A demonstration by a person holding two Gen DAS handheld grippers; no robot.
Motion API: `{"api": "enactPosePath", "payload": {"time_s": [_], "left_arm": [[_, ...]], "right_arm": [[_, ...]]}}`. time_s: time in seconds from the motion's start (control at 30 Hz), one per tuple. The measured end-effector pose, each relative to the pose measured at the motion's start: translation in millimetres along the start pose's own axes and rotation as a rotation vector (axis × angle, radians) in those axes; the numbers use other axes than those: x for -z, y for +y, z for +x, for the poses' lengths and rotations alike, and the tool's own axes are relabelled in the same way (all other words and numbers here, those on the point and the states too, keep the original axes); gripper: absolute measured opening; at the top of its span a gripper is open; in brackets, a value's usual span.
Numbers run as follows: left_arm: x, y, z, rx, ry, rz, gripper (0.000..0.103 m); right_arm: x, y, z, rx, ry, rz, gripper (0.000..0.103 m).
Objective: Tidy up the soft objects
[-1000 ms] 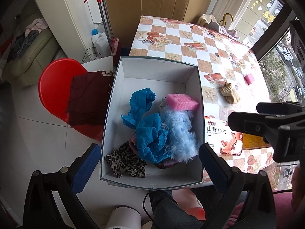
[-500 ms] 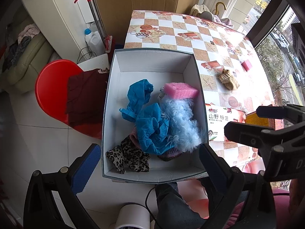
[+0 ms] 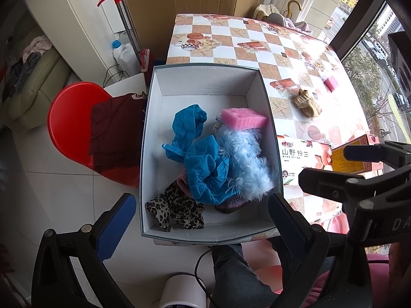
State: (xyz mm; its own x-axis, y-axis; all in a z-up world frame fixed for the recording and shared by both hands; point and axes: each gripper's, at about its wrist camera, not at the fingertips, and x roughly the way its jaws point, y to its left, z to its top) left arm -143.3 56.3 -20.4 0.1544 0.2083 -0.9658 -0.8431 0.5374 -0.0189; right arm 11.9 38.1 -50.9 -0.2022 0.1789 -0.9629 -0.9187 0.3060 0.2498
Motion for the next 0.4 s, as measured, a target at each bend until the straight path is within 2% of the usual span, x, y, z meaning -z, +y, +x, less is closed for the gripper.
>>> {"api": "enactPosePath", "payload": {"time_s": [0.3, 0.4], "left_arm": [[-1, 6, -1, 0.007, -0.006, -0.018, 0.103], [-2, 11, -11, 0.044, -0.068, -0.04, 0.103]], "right_arm": [[-1, 3, -1, 0.004, -0.002, -0.008, 0.102], [-1, 3, -2, 0.002, -0.006, -0.002, 0.102]]}}
